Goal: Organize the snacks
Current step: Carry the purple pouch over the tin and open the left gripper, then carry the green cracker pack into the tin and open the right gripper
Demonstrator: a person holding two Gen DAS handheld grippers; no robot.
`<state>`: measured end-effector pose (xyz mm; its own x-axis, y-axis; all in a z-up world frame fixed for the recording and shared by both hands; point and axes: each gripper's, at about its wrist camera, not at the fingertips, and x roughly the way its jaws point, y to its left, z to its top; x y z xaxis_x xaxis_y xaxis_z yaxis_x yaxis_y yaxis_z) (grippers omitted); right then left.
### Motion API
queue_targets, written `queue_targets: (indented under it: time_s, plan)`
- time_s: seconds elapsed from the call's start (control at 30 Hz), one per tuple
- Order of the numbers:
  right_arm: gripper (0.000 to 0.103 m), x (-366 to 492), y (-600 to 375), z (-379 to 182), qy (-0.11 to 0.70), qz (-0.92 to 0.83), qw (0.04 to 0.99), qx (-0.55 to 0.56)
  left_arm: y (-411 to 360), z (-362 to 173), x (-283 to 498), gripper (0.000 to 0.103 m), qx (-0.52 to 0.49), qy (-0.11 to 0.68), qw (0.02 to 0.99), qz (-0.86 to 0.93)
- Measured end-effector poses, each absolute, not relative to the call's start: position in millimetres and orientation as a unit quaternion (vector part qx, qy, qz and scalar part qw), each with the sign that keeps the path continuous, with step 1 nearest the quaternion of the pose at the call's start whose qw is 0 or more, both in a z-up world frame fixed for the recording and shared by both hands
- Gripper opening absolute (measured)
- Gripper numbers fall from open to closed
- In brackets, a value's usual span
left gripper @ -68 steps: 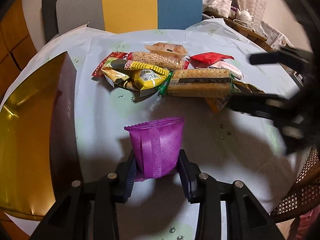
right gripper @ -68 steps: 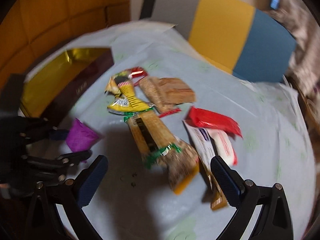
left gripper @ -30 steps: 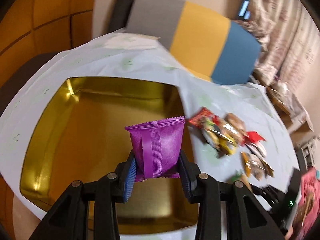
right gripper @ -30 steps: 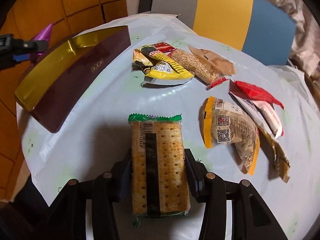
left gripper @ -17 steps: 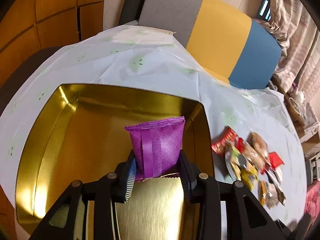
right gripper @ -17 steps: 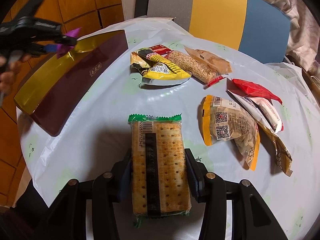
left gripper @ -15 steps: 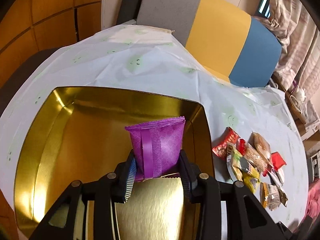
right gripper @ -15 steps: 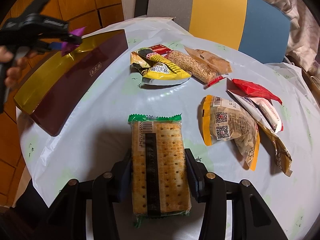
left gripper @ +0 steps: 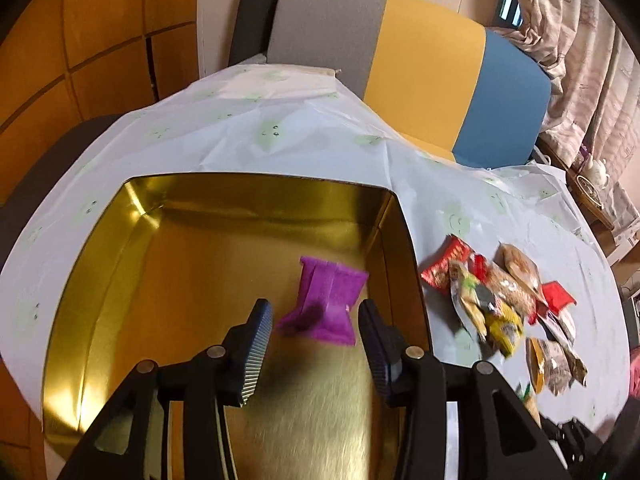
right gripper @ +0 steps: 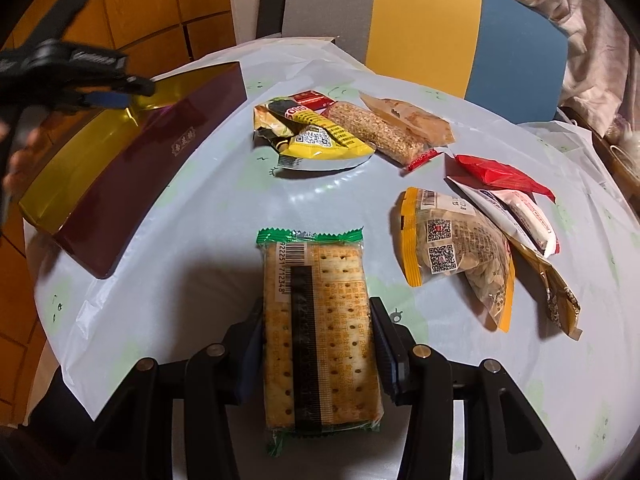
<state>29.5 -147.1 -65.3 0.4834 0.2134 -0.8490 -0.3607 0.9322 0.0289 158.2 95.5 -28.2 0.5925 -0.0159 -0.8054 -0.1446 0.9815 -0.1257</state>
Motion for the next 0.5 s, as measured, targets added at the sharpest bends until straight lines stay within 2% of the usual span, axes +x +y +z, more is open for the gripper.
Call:
queue_targets:
  time_s: [0.5]
  plan:
    - [0.048, 41.2, -147.3, -62.2, 0.514, 0.126, 0.848, -0.024, 100.3, -31.7, 47.5, 0.046, -0.096, 0.453, 0.886, 0.019]
